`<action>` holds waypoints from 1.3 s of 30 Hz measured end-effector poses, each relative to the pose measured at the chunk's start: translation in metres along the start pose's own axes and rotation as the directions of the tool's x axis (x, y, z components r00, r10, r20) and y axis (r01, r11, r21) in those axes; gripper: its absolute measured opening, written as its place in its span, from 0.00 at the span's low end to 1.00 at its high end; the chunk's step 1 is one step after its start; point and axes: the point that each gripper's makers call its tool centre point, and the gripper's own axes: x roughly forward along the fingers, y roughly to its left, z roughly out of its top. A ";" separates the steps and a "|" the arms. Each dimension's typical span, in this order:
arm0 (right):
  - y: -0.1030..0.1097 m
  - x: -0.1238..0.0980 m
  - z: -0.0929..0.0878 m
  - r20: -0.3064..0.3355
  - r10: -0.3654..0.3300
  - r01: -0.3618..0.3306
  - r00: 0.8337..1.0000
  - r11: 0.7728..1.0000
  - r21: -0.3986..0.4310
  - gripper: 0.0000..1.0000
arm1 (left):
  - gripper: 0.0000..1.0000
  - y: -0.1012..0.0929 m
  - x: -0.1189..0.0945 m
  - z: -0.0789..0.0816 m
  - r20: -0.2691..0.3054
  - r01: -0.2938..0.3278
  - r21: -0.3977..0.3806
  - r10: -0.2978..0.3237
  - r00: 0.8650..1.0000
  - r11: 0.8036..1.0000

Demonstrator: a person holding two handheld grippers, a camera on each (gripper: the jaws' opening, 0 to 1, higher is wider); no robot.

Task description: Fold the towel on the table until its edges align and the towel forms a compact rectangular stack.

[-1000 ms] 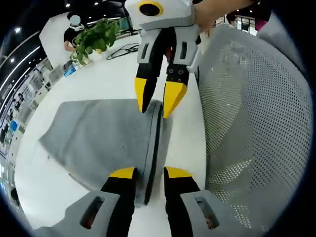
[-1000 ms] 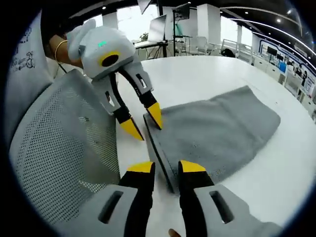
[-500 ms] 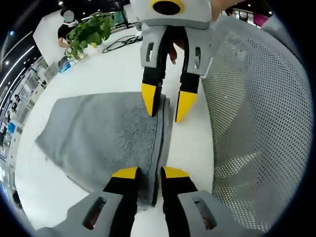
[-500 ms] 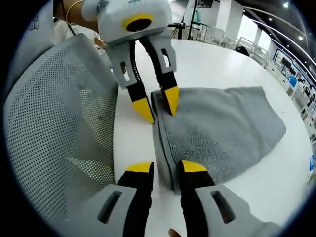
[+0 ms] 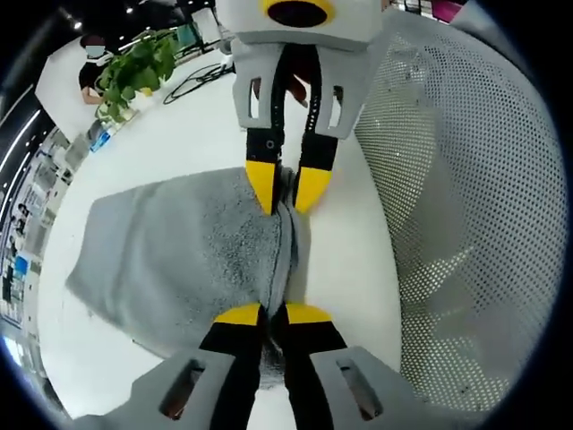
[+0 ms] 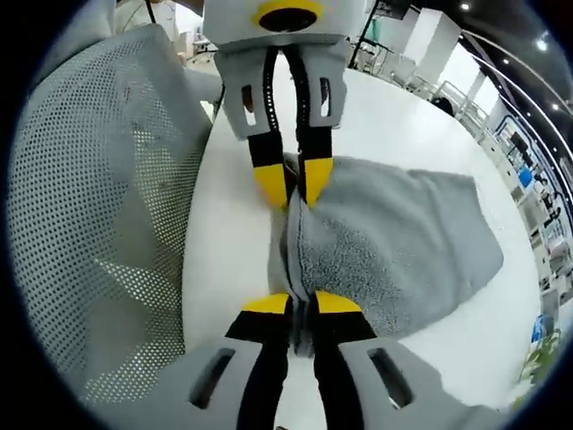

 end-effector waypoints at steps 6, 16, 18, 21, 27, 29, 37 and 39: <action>-0.002 0.002 -0.002 -0.012 0.003 -0.003 1.000 0.999 0.046 0.03 | 0.05 0.003 0.000 0.000 0.002 0.011 -0.049 -0.011 1.000 0.999; -0.008 0.000 -0.002 0.012 0.066 -0.066 0.998 0.953 0.295 0.01 | 0.04 0.002 0.000 0.002 -0.036 0.066 -0.034 -0.067 0.997 0.997; -0.009 0.001 -0.002 0.001 0.075 -0.072 0.997 0.958 0.279 0.01 | 0.04 0.003 -0.001 0.001 -0.034 0.068 -0.047 -0.069 0.997 0.997; -0.011 -0.002 -0.001 0.005 0.074 -0.073 0.997 0.959 0.275 0.01 | 0.04 0.005 -0.008 0.003 -0.020 0.057 -0.061 -0.058 0.998 0.997; -0.015 -0.017 0.006 0.034 0.057 -0.064 0.998 0.953 0.296 0.01 | 0.04 0.013 -0.023 0.011 0.021 0.024 -0.088 -0.023 1.000 0.996; -0.019 -0.022 0.009 0.043 0.054 -0.064 0.998 0.951 0.303 0.01 | 0.04 0.014 -0.026 0.013 0.027 0.015 -0.086 -0.013 1.000 0.996; -0.025 -0.034 0.017 0.062 0.055 -0.071 0.997 0.952 0.297 0.01 | 0.04 0.020 -0.038 0.021 0.033 -0.007 -0.065 0.010 0.999 0.998; -0.025 -0.037 0.018 0.061 0.065 -0.080 0.996 0.953 0.292 0.01 | 0.04 0.019 -0.041 0.023 0.035 -0.007 -0.065 0.009 0.999 0.998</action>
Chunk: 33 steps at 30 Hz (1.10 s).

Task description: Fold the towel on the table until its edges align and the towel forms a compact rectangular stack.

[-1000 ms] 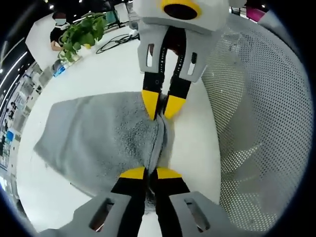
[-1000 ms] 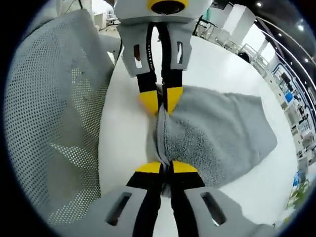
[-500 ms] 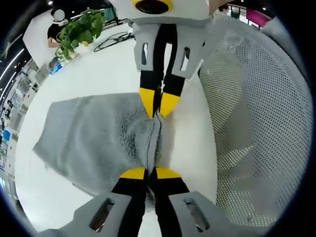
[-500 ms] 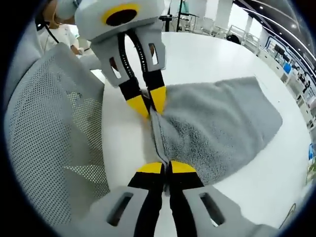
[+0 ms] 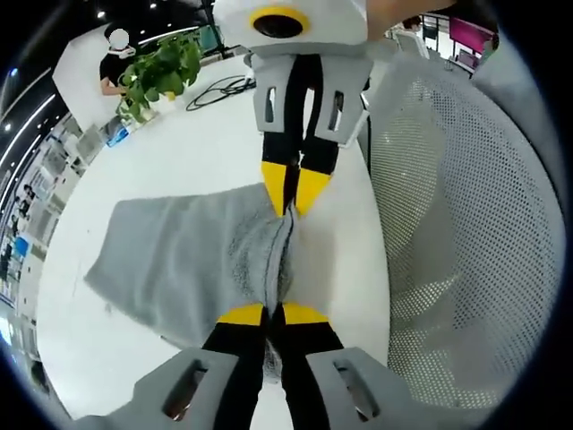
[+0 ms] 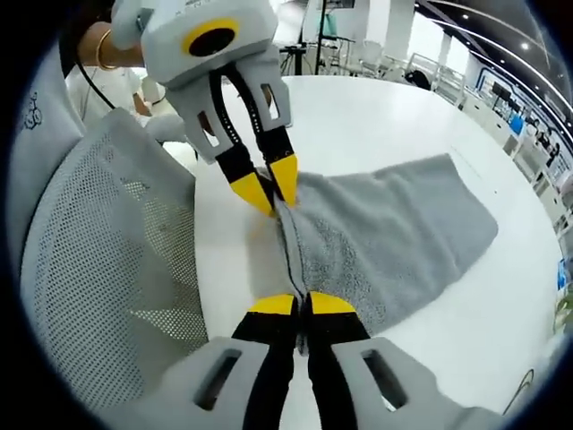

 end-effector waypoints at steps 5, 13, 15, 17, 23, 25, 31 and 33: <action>0.006 -0.011 0.005 0.003 0.026 -0.026 1.000 1.000 0.008 0.01 | 0.05 -0.008 -0.006 0.004 0.002 -0.003 0.019 0.003 1.000 1.000; 0.025 -0.027 0.007 0.009 0.103 -0.104 0.995 0.993 0.050 0.01 | 0.05 -0.027 -0.022 0.012 0.019 0.026 0.003 -0.026 0.999 1.000; 0.030 -0.034 0.011 0.020 0.116 -0.117 0.993 0.991 0.061 0.01 | 0.05 -0.029 -0.027 0.015 0.024 0.031 0.005 -0.032 0.999 0.999; 0.034 -0.040 0.016 0.042 0.128 -0.131 0.991 0.988 0.081 0.01 | 0.05 -0.031 -0.035 0.019 0.029 0.030 0.013 -0.031 0.999 0.999; 0.038 -0.062 0.031 0.121 0.143 -0.160 0.982 0.976 0.149 0.01 | 0.05 -0.027 -0.057 0.030 0.061 0.003 0.010 -0.004 0.998 1.000; 0.038 -0.068 0.036 0.133 0.140 -0.159 0.981 0.976 0.148 0.01 | 0.05 -0.025 -0.063 0.035 0.071 -0.008 0.007 0.007 0.997 1.000; 0.039 -0.082 0.044 0.162 0.134 -0.158 0.978 0.977 0.146 0.01 | 0.05 -0.023 -0.076 0.044 0.093 -0.027 0.004 0.027 0.995 1.000; 0.039 -0.087 0.046 0.170 0.133 -0.158 0.976 0.977 0.145 0.01 | 0.05 -0.023 -0.079 0.047 0.101 -0.028 0.003 0.028 0.994 1.000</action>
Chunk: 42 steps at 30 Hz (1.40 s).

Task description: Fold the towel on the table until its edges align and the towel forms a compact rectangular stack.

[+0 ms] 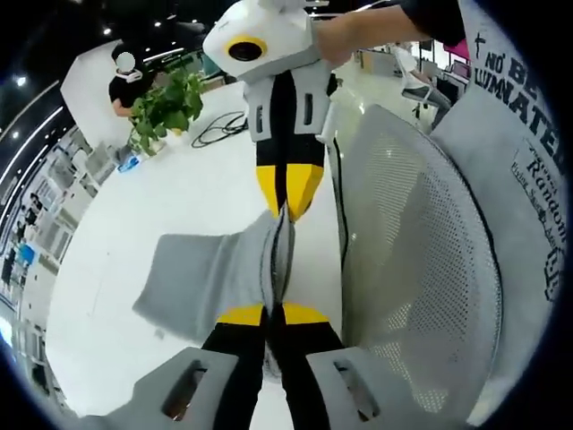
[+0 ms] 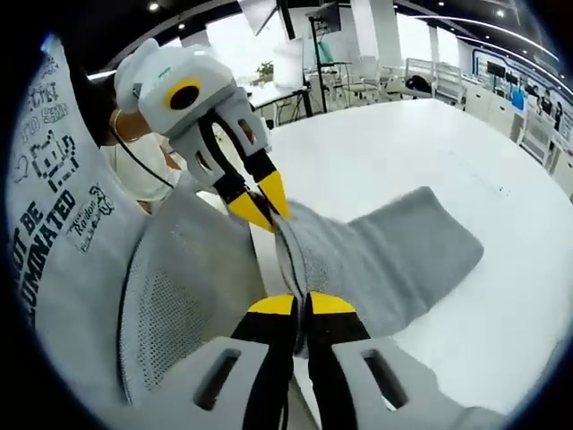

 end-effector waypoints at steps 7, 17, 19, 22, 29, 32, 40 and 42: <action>0.004 -0.009 0.008 0.020 0.004 -0.004 1.000 1.000 -0.004 0.01 | 0.05 0.005 -0.008 0.007 0.021 -0.012 -0.004 0.012 1.000 1.000; 0.010 -0.019 0.018 0.034 0.025 -0.024 0.999 1.000 -0.015 0.01 | 0.05 0.007 -0.022 0.017 0.035 -0.025 -0.005 0.025 0.999 1.000; 0.011 -0.021 0.020 0.035 0.027 -0.026 0.999 0.999 -0.021 0.01 | 0.05 0.008 -0.024 0.019 0.043 -0.028 -0.016 0.028 0.999 0.999; 0.012 -0.025 0.023 0.037 0.028 -0.027 0.999 0.999 -0.023 0.01 | 0.05 0.008 -0.027 0.021 0.052 -0.026 -0.029 0.027 0.998 0.999; 0.016 -0.034 0.030 0.045 0.035 -0.034 0.998 0.999 -0.023 0.01 | 0.05 0.009 -0.037 0.030 0.075 -0.032 -0.031 0.034 0.997 0.999; 0.019 -0.038 0.033 0.046 0.039 -0.038 0.998 0.999 -0.029 0.01 | 0.05 0.010 -0.041 0.033 0.079 -0.033 -0.028 0.035 0.996 0.999; 0.025 -0.045 0.040 0.047 0.045 -0.043 0.998 0.998 -0.048 0.01 | 0.05 0.011 -0.051 0.041 0.093 -0.039 -0.024 0.041 0.995 0.999; 0.027 -0.047 0.042 0.047 0.048 -0.046 0.998 0.998 -0.050 0.01 | 0.05 0.011 -0.054 0.043 0.096 -0.039 -0.022 0.041 0.995 0.999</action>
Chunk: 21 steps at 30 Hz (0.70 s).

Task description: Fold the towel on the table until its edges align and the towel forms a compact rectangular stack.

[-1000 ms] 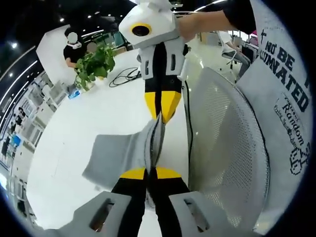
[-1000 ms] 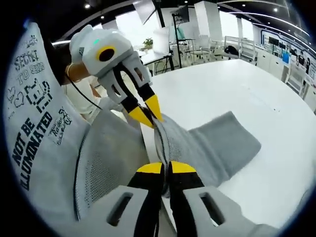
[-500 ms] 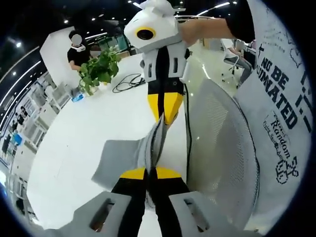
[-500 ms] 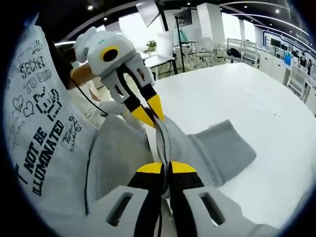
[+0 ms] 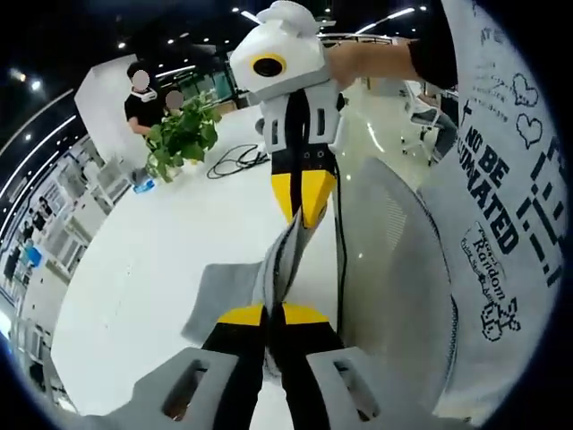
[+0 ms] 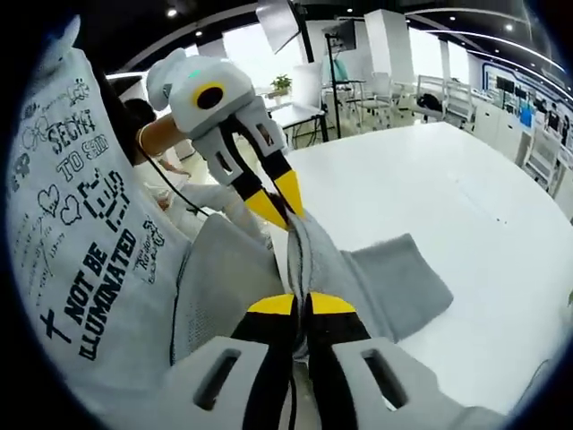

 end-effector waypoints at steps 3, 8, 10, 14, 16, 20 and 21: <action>0.001 -0.003 0.002 0.000 -0.002 0.002 1.000 1.000 -0.006 0.01 | 0.05 0.000 -0.002 0.002 0.013 0.006 -0.009 -0.005 1.000 1.000; 0.003 -0.006 0.007 0.008 -0.004 0.004 1.000 1.000 -0.010 0.01 | 0.05 -0.001 -0.008 0.007 0.026 0.003 -0.018 -0.003 1.000 1.000; 0.005 -0.008 0.009 0.009 0.002 -0.002 1.000 1.000 -0.013 0.01 | 0.05 -0.002 -0.011 0.009 0.028 0.004 -0.015 -0.003 1.000 1.000; 0.010 -0.013 0.014 0.012 0.010 -0.010 1.000 1.000 -0.021 0.01 | 0.05 -0.002 -0.017 0.014 0.032 0.002 -0.009 -0.002 0.999 1.000; 0.011 -0.014 0.016 0.009 0.017 -0.016 1.000 1.000 -0.026 0.01 | 0.05 -0.001 -0.019 0.016 0.038 0.002 -0.013 -0.002 0.999 1.000; 0.013 -0.017 0.019 0.005 0.010 -0.010 1.000 0.999 -0.042 0.01 | 0.05 -0.001 -0.023 0.019 0.052 0.008 -0.028 -0.006 0.999 1.000; 0.014 -0.017 0.019 0.006 0.012 -0.011 1.000 0.999 -0.042 0.01 | 0.05 -0.001 -0.024 0.020 0.055 0.011 -0.033 -0.009 0.998 0.999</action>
